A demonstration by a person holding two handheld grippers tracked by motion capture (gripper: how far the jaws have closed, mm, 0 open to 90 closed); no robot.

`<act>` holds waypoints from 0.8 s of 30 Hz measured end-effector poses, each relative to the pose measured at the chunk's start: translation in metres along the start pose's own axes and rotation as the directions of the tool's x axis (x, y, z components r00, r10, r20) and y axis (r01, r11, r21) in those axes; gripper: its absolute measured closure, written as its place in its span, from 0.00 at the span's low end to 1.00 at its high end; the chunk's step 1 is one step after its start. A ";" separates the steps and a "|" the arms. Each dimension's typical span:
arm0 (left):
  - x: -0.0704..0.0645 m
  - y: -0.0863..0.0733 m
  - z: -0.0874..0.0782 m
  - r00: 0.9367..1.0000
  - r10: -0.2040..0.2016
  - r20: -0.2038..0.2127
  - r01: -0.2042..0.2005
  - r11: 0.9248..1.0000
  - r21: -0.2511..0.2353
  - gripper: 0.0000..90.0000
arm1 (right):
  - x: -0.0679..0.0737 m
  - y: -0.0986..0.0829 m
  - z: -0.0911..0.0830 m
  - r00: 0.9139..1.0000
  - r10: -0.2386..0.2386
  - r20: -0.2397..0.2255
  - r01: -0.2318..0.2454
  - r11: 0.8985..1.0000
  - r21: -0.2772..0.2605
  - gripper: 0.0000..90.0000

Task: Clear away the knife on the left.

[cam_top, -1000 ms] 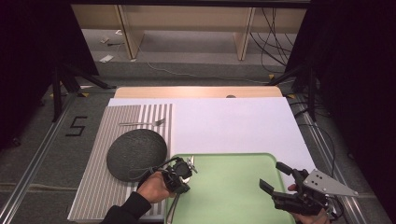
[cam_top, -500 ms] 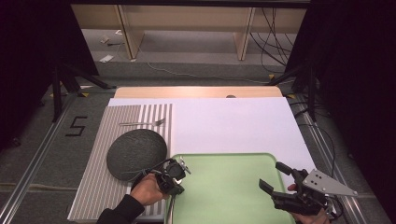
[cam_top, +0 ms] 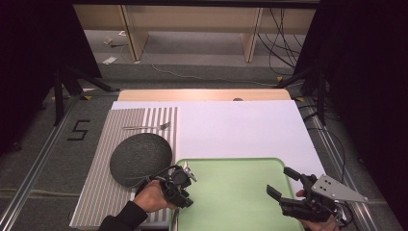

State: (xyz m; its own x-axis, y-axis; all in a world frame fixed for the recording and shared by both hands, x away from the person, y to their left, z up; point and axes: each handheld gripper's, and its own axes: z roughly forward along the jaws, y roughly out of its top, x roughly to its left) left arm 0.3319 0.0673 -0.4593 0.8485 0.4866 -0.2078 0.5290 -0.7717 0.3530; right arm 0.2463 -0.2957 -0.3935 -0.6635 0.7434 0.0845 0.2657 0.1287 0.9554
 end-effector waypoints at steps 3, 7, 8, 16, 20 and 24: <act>-0.001 0.001 0.001 1.000 -0.002 0.004 0.002 1.000 -0.004 0.59 | 0.000 0.000 0.000 1.000 -0.001 0.000 0.001 1.000 0.000 0.21; -0.002 0.002 -0.004 1.000 -0.006 0.016 0.007 0.999 -0.053 0.50 | 0.000 0.000 0.000 1.000 -0.001 0.000 0.001 1.000 0.001 0.21; -0.003 0.003 -0.006 1.000 -0.013 0.012 0.014 0.997 -0.072 0.46 | 0.000 0.000 0.000 1.000 -0.001 0.001 0.001 1.000 0.000 0.21; -0.009 0.003 -0.013 1.000 0.008 0.003 -0.008 0.990 -0.143 0.37 | 0.000 0.000 0.000 1.000 -0.002 0.000 0.002 1.000 0.001 0.21; -0.013 0.004 -0.015 1.000 0.018 -0.004 -0.018 0.982 -0.190 0.30 | 0.000 0.000 0.000 1.000 -0.001 0.000 0.001 1.000 0.000 0.21; -0.016 0.003 -0.019 0.999 0.039 -0.011 -0.041 0.969 -0.243 0.26 | 0.000 0.000 0.000 1.000 -0.001 0.000 0.001 1.000 -0.001 0.21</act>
State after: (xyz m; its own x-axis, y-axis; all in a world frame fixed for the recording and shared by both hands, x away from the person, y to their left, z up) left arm 0.3194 0.0649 -0.4371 0.8684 0.4607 -0.1836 0.4754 -0.6680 0.5725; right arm 0.2461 -0.2957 -0.3932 -0.6636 0.7434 0.0835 0.2647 0.1289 0.9557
